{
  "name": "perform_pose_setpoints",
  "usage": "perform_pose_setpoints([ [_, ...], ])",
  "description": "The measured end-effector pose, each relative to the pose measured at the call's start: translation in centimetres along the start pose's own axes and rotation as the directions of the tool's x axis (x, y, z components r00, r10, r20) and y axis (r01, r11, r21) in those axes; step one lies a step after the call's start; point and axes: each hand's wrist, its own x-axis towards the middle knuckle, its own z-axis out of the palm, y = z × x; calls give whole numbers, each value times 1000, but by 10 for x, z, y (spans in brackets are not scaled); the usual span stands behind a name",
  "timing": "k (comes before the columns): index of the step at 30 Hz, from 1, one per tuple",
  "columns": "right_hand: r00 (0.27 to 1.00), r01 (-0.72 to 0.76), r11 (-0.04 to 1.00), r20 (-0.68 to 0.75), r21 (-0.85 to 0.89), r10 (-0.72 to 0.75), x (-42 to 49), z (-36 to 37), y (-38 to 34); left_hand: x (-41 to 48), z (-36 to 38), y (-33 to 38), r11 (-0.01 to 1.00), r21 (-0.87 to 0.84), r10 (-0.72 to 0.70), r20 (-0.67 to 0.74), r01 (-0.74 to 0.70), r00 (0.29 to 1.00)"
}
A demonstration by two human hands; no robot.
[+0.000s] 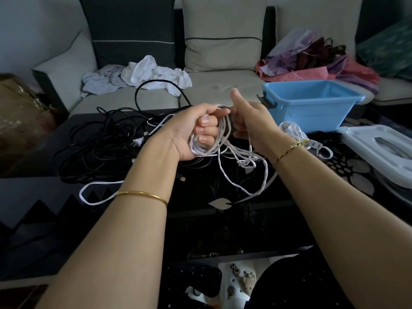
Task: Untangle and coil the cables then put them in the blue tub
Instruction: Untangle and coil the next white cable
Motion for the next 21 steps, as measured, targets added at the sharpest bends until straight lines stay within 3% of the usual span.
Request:
perform_pose_setpoints([
  [2,998,38,999,57,22,-39,0,2,2,0,-3,2,991,-134,-2,31,6,1000],
  [8,997,78,995,-20,57,-77,4,2,6,-1,-7,6,948,-318,-4,61,23,998],
  [15,996,-87,988,31,128,84,3,-3,4,2,-11,4,908,-418,29,71,3,997],
  [18,975,-185,980,135,67,174,3,-1,6,3,-16,5,854,-519,59,145,26,988],
  [21,922,-210,977,326,-29,208,0,2,12,2,-23,6,749,-662,143,192,20,971],
])
